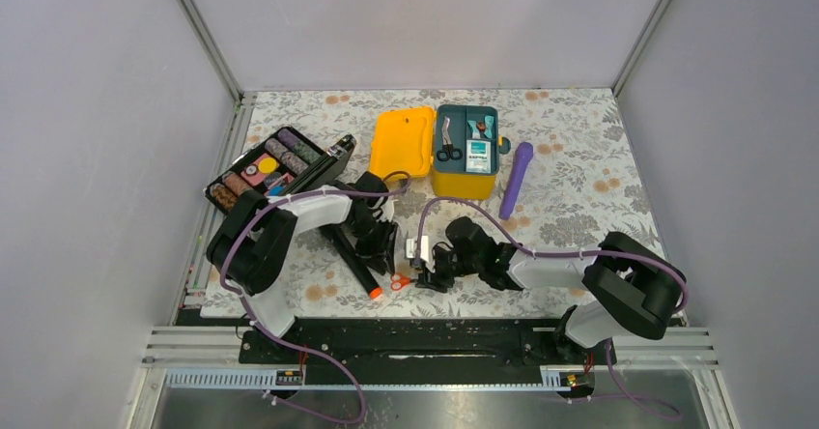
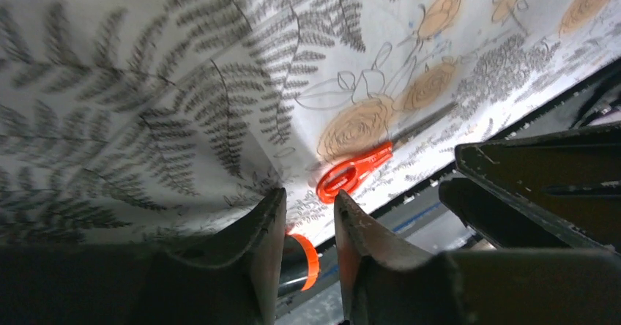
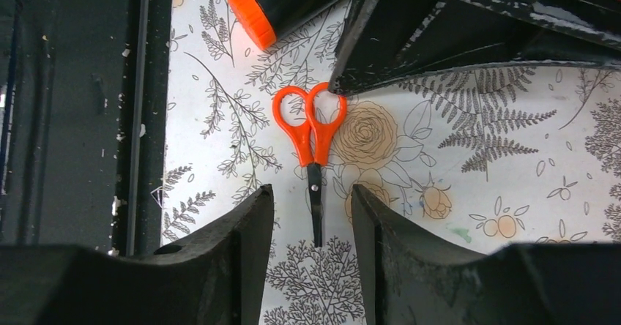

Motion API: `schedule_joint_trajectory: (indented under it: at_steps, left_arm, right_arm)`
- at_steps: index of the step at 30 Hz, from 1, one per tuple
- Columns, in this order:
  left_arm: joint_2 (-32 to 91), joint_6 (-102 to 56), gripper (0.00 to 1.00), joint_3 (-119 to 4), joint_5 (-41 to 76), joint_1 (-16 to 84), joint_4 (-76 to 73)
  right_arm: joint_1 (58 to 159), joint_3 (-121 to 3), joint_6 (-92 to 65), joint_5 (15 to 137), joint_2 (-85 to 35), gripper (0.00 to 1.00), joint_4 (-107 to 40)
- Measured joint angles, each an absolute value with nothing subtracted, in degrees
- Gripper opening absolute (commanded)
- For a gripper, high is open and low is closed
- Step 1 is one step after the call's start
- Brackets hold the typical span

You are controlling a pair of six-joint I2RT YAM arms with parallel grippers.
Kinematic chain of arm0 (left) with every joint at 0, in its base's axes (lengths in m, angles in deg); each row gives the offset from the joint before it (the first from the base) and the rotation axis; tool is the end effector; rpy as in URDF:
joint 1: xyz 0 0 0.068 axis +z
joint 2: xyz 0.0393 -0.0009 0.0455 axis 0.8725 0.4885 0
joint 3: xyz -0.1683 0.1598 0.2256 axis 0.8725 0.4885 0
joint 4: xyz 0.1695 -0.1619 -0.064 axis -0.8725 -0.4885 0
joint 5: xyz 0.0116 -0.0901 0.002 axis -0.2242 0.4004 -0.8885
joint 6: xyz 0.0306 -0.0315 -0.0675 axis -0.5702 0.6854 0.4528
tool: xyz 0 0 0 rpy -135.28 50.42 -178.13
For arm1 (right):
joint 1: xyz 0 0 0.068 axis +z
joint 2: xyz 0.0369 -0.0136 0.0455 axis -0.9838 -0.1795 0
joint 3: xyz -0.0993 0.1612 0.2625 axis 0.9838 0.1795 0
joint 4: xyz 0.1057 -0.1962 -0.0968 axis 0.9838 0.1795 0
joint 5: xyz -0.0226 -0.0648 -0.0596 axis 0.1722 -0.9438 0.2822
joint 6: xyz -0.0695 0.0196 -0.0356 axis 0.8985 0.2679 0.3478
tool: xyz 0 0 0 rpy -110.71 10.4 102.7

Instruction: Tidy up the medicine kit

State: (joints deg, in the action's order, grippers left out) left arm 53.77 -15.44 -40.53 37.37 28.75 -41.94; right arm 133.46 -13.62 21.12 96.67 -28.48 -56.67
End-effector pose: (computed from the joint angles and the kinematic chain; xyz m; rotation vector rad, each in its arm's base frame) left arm 0.2303 -0.1825 0.1778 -0.3682 -2.9299 0.7472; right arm 0.1422 0.2495 0.2090 -1.6143 1.4258 0.7864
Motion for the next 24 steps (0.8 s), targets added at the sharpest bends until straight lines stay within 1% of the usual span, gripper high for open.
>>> schedule_joint_trajectory:
  at_steps: [7,13,17,19,23,24]
  left_arm:
    - [53.79,-13.56,0.29,-37.60,42.05,28.90,-40.87]
    - [55.32,-12.01,0.28,-37.33,45.42,28.77,-39.99]
    - [56.94,-10.94,0.27,-37.95,47.19,28.55,-39.93]
    - [57.88,-10.50,0.26,-38.45,48.06,28.51,-40.21]
    - [59.26,-9.80,0.18,-39.04,49.11,28.42,-40.17]
    - [59.61,-9.65,0.15,-39.15,49.44,28.40,-40.08]
  right_arm:
    - [134.88,-12.62,18.91,96.19,-28.65,0.45,-57.59]
    - [135.78,-12.29,16.85,93.15,-31.16,0.32,-57.94]
    - [136.43,-11.42,16.37,90.92,-31.30,0.30,-60.17]
    - [136.57,-11.00,16.46,90.20,-31.38,0.30,-61.09]
    - [136.65,-10.02,16.74,89.32,-31.82,0.28,-63.23]
    - [136.65,-9.80,16.74,89.32,-31.86,0.28,-63.69]
